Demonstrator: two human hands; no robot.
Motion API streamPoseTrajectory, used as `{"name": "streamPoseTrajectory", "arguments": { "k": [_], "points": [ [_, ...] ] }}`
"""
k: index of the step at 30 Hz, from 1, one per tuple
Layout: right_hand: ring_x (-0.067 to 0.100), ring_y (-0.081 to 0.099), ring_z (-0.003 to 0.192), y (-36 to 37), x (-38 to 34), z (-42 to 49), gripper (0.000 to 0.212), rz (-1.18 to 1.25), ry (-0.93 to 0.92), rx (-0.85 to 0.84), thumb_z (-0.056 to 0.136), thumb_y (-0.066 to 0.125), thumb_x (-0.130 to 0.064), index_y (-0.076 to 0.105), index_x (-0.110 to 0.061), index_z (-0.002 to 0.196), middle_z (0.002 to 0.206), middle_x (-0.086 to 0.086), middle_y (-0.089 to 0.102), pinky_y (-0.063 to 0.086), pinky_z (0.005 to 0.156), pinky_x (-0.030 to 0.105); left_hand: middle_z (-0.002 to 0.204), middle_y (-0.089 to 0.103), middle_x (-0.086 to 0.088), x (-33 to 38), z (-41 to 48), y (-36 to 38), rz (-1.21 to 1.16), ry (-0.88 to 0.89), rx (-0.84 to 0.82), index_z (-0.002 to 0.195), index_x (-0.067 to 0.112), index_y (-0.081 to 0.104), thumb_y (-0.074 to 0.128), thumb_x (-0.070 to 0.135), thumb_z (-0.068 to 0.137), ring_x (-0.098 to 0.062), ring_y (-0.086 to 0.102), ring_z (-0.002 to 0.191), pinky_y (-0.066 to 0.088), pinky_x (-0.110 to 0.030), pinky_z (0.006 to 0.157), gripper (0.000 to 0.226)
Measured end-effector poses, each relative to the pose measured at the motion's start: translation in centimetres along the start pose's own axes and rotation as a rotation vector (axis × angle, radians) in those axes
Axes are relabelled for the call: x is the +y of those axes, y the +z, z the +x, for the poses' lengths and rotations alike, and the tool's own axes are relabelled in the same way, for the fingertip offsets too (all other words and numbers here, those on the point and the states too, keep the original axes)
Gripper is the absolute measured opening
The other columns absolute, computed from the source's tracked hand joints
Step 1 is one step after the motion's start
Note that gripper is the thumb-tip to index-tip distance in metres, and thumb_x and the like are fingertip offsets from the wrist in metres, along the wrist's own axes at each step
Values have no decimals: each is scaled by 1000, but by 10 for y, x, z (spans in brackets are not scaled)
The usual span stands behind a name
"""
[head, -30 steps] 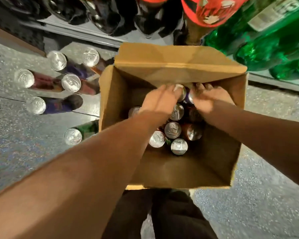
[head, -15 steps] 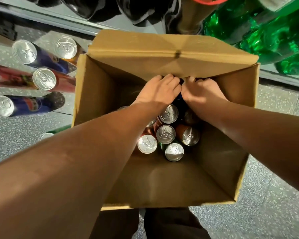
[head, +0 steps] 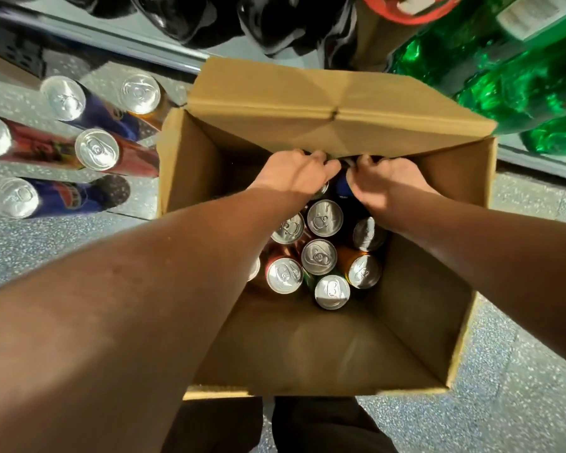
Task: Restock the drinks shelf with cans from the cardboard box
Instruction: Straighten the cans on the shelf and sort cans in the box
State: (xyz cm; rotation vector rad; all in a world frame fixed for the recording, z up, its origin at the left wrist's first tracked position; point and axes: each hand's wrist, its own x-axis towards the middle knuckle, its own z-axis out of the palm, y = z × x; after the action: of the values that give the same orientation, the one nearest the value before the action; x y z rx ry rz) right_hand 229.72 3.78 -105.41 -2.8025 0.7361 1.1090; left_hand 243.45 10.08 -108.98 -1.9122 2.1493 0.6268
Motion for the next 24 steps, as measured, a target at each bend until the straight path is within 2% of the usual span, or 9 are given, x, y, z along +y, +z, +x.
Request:
{"name": "streamPoseTrajectory", "arguments": {
  "k": [3,5,7,11,15,17,19,22,24],
  "points": [
    [33,56,113,-20,-4,-7,43,-109,-5,-74,94,38,-6,35,-1,136,131,17,48,40,73,35,123,52,-10,-5,-19,-22,-36,-39,-24,134,18,38,52,12,92,-35,58,103,40,-38,66,45],
    [31,57,107,-35,-2,-20,46,-124,-9,-74,91,47,-9,34,-4,135,125,15,47,38,69,33,122,52,-8,-8,-32,-40,-42,-55,-39,133,19,38,59,12,89,-34,59,104,44,-40,70,50],
    [30,59,100,-48,-1,-34,48,-129,-4,-68,89,50,-12,34,-7,135,123,14,46,39,68,33,123,52,-7,-8,-46,-57,-37,-70,-46,134,18,37,57,13,90,-34,59,104,45,-40,70,48],
    [25,52,84,-81,2,-59,36,32,65,-118,94,45,-16,39,-11,129,119,13,51,39,66,33,123,53,-6,-5,-75,-90,-33,-95,-24,134,19,37,56,12,90,-31,61,101,47,-38,73,48],
    [21,52,82,-112,6,-93,32,43,53,-5,98,44,-14,39,-14,129,119,9,50,40,65,29,121,54,-6,1,-107,-132,-105,-127,-51,130,17,41,69,15,81,-28,59,103,43,-35,75,56],
    [23,55,89,-130,10,-112,36,170,82,48,89,61,-21,47,-17,122,113,5,54,40,67,30,121,54,-7,5,-127,-153,-171,-162,-19,129,16,43,71,13,81,-28,59,105,42,-34,80,55],
    [23,51,84,-151,13,-130,44,311,103,84,75,75,-33,55,-16,111,97,2,50,39,67,29,120,55,-7,12,-148,-175,-261,-221,-4,126,14,44,73,17,81,-28,57,106,43,-34,86,54],
    [28,52,81,-182,11,-155,49,417,105,170,65,76,-42,56,-13,99,88,3,38,37,64,30,105,52,-6,19,-175,-210,-360,-313,20,108,12,47,76,16,76,-28,56,101,46,-33,81,43],
    [29,53,82,-201,9,-173,47,507,140,203,63,75,-43,52,-16,94,87,2,36,40,65,30,101,48,-6,21,-192,-233,-425,-359,81,105,11,51,73,9,77,-29,56,99,47,-36,80,36]
  ]
}}
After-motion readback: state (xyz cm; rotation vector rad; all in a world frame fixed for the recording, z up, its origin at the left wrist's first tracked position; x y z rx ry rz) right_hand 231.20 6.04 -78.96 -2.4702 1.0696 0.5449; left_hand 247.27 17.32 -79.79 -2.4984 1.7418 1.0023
